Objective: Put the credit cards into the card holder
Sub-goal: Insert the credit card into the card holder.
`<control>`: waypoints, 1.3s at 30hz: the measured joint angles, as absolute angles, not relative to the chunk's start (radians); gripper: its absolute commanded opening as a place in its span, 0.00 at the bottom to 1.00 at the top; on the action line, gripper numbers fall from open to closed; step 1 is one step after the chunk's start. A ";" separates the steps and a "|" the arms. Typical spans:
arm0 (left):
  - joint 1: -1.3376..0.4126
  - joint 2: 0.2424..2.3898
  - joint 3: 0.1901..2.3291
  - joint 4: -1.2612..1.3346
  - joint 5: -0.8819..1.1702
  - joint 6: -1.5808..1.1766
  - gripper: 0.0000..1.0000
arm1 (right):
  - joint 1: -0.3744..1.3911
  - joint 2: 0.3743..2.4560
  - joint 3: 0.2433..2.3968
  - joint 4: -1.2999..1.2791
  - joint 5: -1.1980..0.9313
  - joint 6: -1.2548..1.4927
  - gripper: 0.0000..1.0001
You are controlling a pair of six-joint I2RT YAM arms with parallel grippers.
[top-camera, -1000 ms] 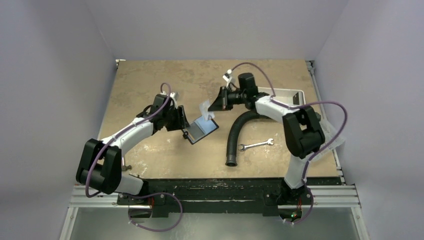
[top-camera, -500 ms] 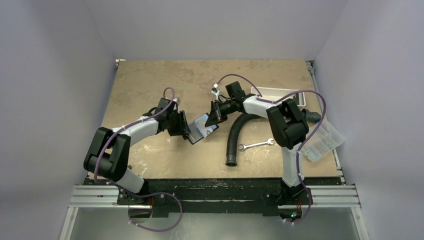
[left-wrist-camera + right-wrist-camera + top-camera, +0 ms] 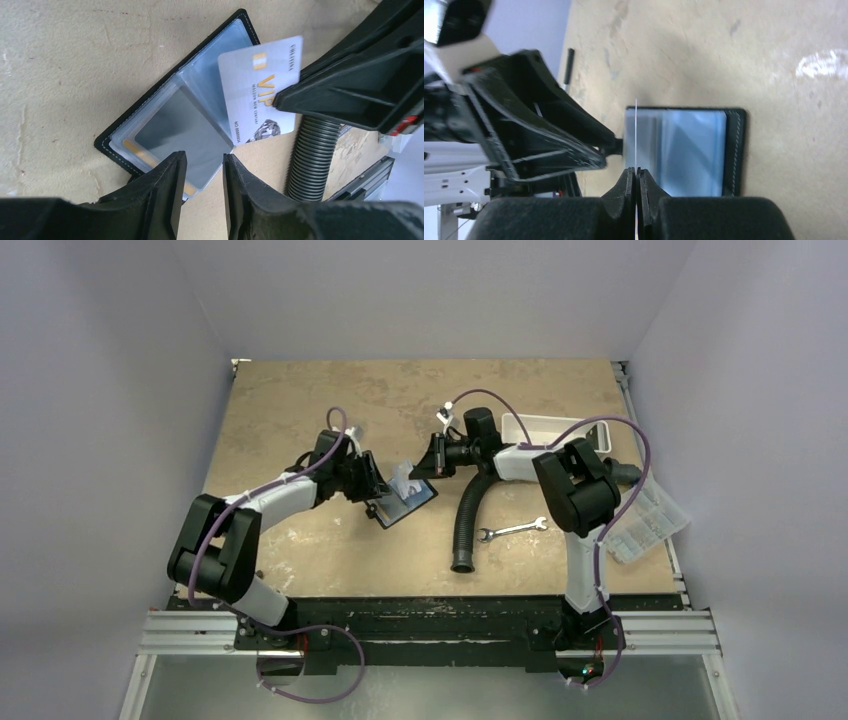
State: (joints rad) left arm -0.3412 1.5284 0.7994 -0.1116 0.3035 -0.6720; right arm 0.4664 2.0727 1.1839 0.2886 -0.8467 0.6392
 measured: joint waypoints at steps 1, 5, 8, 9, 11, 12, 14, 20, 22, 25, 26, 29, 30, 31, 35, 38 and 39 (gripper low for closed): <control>-0.341 1.538 0.799 -0.104 0.308 -0.675 0.35 | 0.467 2.073 1.184 0.321 -0.847 0.659 0.00; -0.341 1.570 0.796 -0.073 0.314 -0.681 0.28 | 0.466 2.073 1.184 0.400 -0.839 0.708 0.00; -0.341 1.575 0.779 -0.064 0.311 -0.685 0.26 | 0.466 2.075 1.184 0.417 -0.828 0.719 0.00; -0.341 1.575 0.770 -0.061 0.310 -0.688 0.25 | 0.466 2.077 1.184 0.419 -0.828 0.720 0.00; -0.341 1.575 0.755 -0.060 0.307 -0.689 0.22 | 0.466 2.087 1.184 0.430 -0.828 0.722 0.00; -0.341 1.575 0.751 -0.062 0.305 -0.690 0.21 | 0.466 2.092 1.184 0.431 -0.828 0.723 0.00; -0.341 1.576 0.746 -0.057 0.302 -0.693 0.20 | 0.466 2.106 1.184 0.432 -0.828 0.723 0.00; -0.341 1.576 0.739 -0.046 0.291 -0.696 0.18 | 0.466 2.143 1.184 0.432 -0.828 0.722 0.00; -0.341 1.576 0.739 -0.046 0.289 -0.696 0.18 | 0.466 2.149 1.183 0.433 -0.828 0.722 0.00; -0.341 1.576 0.738 -0.046 0.287 -0.696 0.17 | 0.466 2.151 1.183 0.434 -0.828 0.722 0.00; -0.341 1.576 0.738 -0.046 0.286 -0.696 0.17 | 0.466 2.151 1.182 0.434 -0.828 0.721 0.00; -0.341 1.576 0.738 -0.046 0.284 -0.696 0.16 | 0.466 2.152 1.177 0.434 -0.828 0.715 0.00; -0.341 1.576 0.738 -0.046 0.284 -0.696 0.16 | 0.466 2.152 1.175 0.433 -0.829 0.714 0.00; -0.341 1.576 0.738 -0.046 0.283 -0.696 0.16 | 0.467 2.152 1.173 0.433 -0.830 0.713 0.00; -0.341 1.576 0.737 -0.046 0.282 -0.696 0.15 | 0.466 2.154 1.166 0.430 -0.857 0.712 0.00; -0.341 1.576 0.736 -0.045 0.281 -0.696 0.15 | 0.467 2.155 1.164 0.406 -0.886 0.699 0.00; -0.341 1.576 0.736 -0.045 0.281 -0.696 0.14 | 0.467 2.156 1.164 0.395 -0.893 0.693 0.00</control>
